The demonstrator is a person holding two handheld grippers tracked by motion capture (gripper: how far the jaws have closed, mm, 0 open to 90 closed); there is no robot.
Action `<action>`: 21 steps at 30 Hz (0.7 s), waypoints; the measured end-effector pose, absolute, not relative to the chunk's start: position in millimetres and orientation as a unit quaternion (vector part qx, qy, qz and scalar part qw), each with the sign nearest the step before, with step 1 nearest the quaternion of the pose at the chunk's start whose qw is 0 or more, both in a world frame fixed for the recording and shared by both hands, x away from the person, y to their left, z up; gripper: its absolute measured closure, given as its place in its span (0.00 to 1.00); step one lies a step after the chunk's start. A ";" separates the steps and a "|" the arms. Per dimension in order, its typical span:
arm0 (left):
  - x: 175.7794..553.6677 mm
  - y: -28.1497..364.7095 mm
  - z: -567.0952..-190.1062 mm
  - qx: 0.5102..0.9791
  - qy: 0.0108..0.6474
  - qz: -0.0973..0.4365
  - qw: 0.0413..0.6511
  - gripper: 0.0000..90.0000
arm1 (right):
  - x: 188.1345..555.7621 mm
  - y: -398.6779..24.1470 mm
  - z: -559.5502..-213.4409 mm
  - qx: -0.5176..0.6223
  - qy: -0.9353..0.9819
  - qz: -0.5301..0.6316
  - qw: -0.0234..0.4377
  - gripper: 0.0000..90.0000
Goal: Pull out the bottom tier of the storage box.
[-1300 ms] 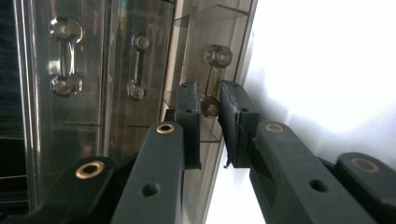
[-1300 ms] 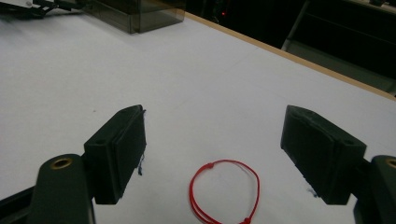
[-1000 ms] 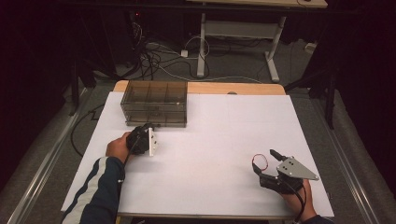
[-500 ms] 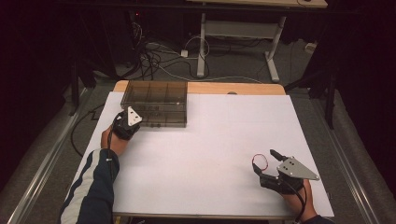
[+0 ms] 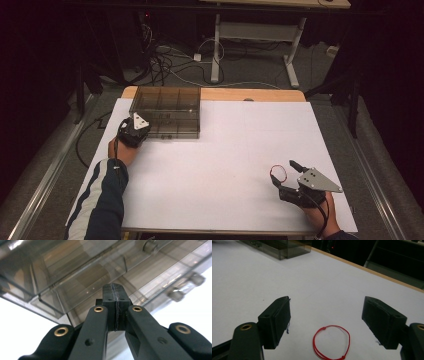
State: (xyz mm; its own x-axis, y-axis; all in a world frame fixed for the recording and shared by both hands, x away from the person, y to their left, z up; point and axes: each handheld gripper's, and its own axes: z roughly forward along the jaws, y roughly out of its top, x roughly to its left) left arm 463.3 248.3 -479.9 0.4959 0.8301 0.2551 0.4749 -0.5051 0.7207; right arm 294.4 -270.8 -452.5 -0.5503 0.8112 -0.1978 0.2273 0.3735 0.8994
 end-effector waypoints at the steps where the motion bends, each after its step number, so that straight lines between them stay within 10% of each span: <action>1: 463.5 248.6 -480.9 0.812 0.403 0.301 0.294 0.97 | 294.3 -270.6 -452.5 0.341 0.761 0.443 0.329 0.26; 21: 457.2 261.6 -488.6 0.816 0.425 0.250 0.301 0.97 | 294.4 -268.9 -452.8 0.337 0.769 0.439 0.319 0.27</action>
